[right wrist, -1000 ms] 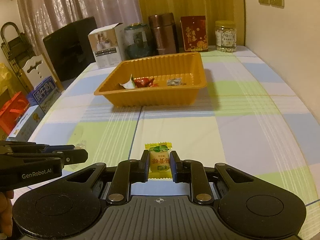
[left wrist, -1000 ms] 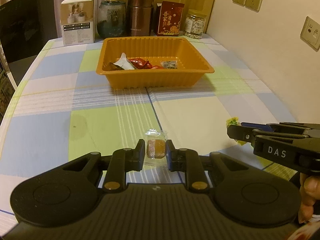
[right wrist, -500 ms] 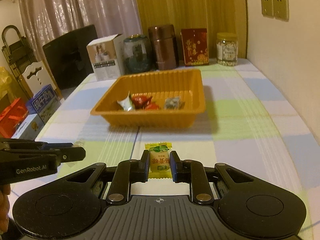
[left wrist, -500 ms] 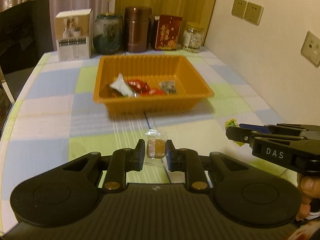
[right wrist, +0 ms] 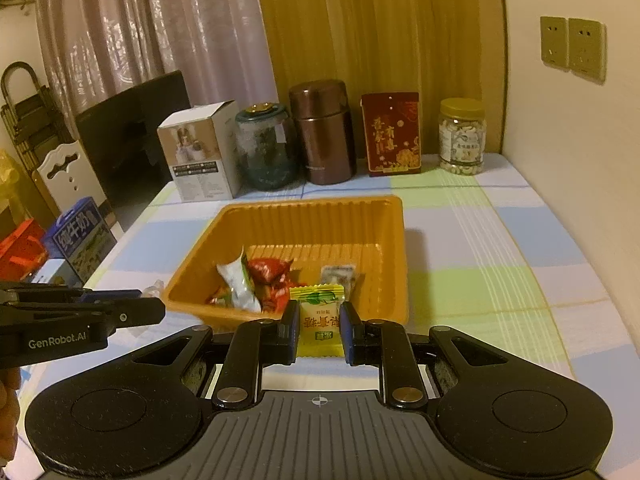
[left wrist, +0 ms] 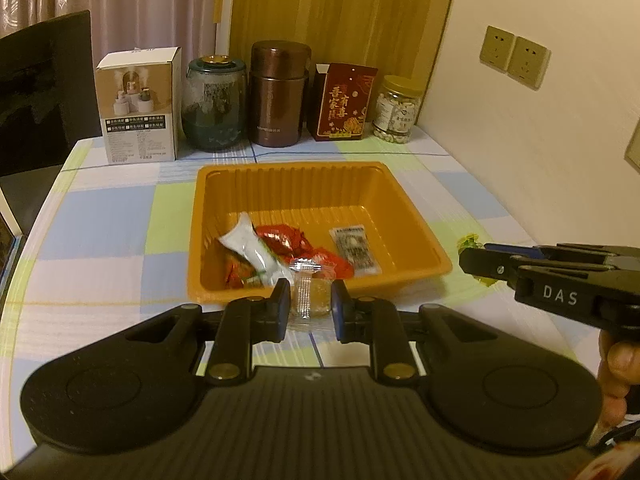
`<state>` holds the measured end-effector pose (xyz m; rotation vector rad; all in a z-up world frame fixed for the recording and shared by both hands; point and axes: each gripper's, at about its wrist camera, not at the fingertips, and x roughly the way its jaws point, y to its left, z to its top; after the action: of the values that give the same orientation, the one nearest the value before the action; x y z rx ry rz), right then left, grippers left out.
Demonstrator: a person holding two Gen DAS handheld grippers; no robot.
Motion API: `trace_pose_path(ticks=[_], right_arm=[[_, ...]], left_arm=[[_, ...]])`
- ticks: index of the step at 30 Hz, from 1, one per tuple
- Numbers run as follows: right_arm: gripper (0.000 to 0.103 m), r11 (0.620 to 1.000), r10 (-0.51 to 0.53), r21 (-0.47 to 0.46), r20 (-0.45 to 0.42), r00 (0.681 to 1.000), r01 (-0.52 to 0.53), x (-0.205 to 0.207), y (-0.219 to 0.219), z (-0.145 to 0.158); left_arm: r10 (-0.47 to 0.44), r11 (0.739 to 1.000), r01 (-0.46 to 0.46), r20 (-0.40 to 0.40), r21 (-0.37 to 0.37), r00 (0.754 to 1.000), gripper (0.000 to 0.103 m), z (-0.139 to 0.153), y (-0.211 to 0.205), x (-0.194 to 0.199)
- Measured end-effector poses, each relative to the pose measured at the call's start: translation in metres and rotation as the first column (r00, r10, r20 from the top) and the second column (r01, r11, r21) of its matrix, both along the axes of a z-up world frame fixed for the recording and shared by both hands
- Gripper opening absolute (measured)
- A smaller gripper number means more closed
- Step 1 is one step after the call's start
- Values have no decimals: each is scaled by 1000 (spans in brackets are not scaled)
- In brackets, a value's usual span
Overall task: Organize snacks
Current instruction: 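Carry the brown candy with the left tool over the tray while right carries the yellow packet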
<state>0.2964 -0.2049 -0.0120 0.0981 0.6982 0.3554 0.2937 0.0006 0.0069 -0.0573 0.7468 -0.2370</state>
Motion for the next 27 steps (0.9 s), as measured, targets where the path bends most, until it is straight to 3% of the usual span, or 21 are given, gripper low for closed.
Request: trace_pose_path(ticks=[15,27], right_arm=[[21,1000,-1,9,-22,1000,1,67,4,3],[21,999,-26,23,-64,998,28,101,5,-10]], left_arm=[[7,1000,-6,-9,18,1000,19,4,3,70],[-7,999,8,-34,32,999,19,-9,1,100]])
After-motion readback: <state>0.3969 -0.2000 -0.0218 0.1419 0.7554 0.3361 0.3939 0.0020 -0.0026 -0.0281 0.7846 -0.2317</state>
